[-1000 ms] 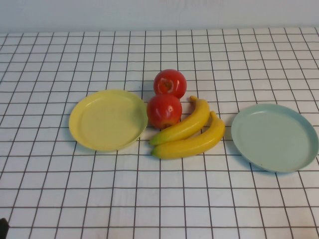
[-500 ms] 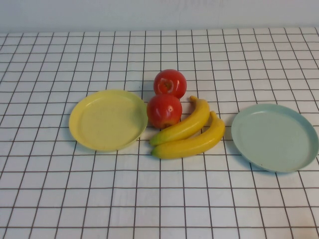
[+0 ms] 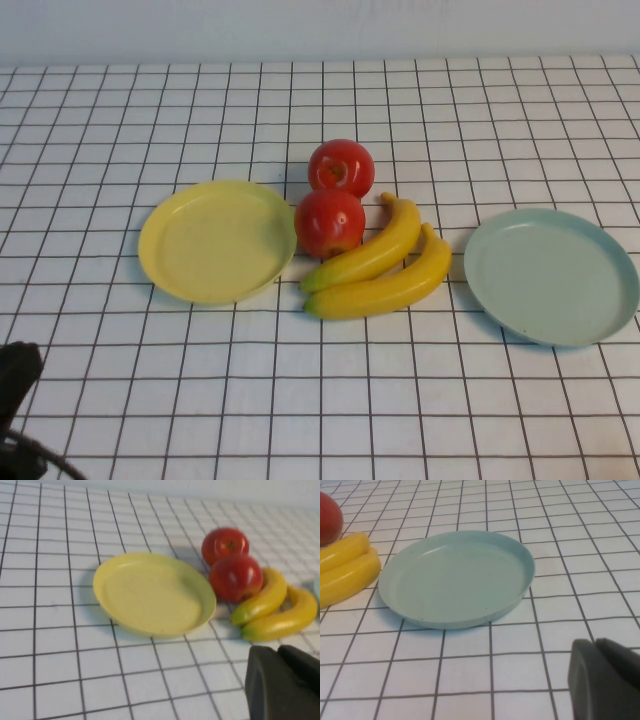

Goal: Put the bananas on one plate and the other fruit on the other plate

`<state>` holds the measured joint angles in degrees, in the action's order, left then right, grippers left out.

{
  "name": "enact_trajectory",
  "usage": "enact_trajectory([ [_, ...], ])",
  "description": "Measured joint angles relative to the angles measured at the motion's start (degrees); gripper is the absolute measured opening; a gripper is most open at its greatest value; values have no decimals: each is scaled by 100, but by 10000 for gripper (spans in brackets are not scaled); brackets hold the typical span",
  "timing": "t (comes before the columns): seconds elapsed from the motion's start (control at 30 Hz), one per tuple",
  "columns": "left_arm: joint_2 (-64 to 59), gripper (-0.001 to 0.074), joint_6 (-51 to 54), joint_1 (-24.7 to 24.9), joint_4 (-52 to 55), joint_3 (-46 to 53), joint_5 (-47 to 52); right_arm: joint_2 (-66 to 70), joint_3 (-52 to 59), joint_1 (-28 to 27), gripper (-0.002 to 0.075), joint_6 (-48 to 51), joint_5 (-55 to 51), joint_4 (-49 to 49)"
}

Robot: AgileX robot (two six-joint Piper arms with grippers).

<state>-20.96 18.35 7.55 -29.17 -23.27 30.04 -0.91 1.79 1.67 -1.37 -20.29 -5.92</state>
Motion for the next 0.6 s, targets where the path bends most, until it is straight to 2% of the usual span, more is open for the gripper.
enact_trajectory([
  [0.17,-1417,1,958,0,230,-822,702,0,0,0,-15,0,0,0],
  [0.37,-2571,1,1488,57,238,-1442,883,0,0,0,-15,0,0,0],
  [0.43,-2860,1,1546,261,295,-1569,742,0,0,0,-15,0,0,0],
  [0.6,-3610,5,1206,1192,891,-1753,97,0,0,0,-15,0,0,0],
])
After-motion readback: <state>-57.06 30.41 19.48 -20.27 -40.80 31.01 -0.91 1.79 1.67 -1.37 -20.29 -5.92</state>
